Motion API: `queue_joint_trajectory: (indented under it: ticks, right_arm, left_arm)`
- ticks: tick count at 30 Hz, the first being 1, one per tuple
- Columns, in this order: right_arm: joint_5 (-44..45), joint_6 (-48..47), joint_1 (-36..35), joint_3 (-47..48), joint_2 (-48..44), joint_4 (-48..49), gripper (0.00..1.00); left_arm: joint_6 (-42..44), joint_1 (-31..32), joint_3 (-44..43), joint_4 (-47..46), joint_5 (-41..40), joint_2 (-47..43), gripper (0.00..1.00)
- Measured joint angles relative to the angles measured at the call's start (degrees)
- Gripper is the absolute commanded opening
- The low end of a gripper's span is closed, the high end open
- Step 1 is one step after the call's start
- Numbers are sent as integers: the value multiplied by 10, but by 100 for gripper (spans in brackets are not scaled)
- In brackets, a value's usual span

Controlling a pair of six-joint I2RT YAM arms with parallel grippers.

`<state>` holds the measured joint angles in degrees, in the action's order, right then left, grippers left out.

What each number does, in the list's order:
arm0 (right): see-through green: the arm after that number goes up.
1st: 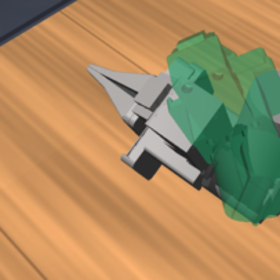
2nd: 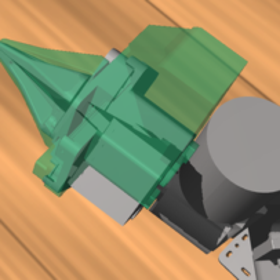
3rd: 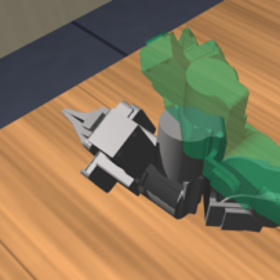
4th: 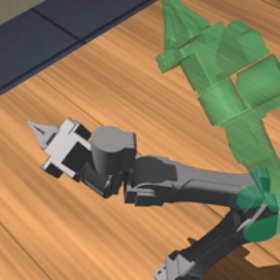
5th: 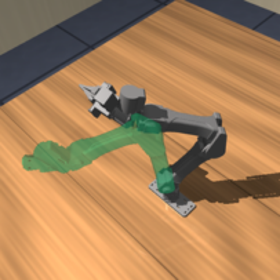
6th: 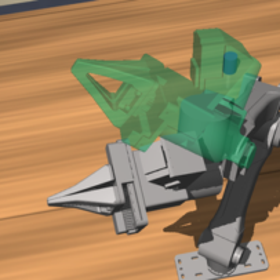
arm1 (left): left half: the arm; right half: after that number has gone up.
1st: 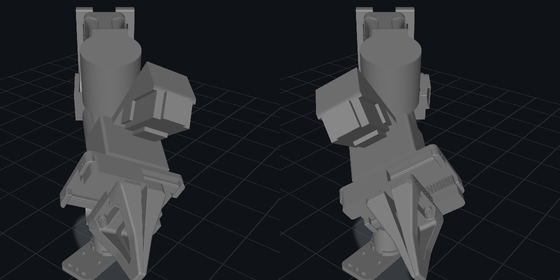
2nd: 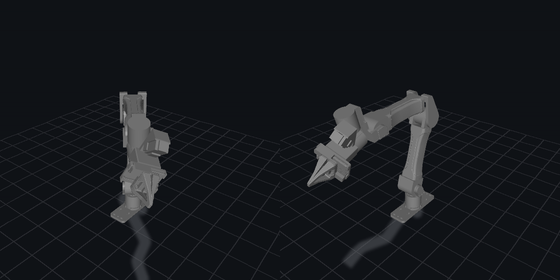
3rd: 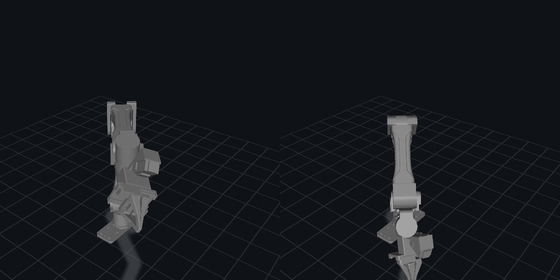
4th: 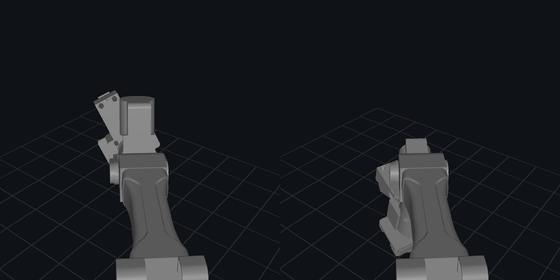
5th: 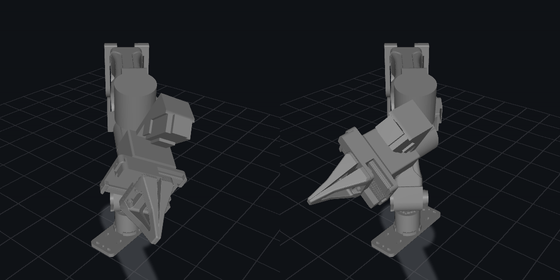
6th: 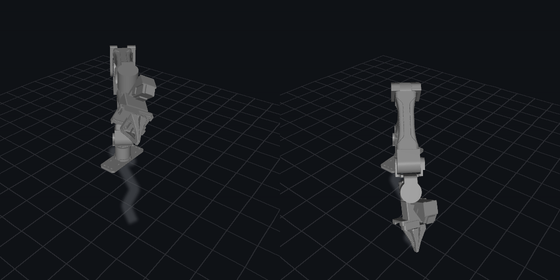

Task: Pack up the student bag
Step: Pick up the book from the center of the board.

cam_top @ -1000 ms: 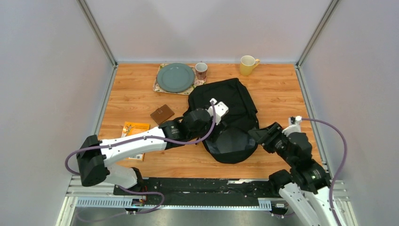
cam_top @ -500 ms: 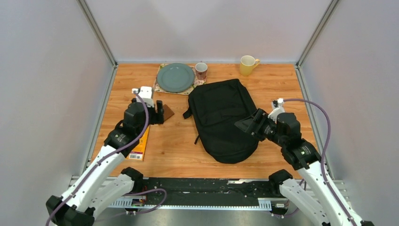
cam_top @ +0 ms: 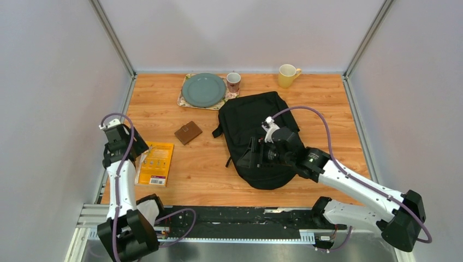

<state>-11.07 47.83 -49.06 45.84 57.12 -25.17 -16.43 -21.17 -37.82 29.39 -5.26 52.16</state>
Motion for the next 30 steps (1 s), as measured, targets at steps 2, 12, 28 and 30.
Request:
queue_joint_trajectory:
  ticks: [2,12,28,30]
  right_arm:
    - [-4,2,-6,0,14,9,76]
    - [-37,2,-10,8,87,50,77]
    - [-92,8,-11,73,270,136,77]
    - [-90,10,-11,98,315,146,76]
  left_arm:
    - [0,-23,9,0,12,13,79]
    - [4,-52,59,-23,50,98,80]
    - [-2,-59,94,-35,193,120,68]
    - [-7,-59,108,-37,219,104,66]
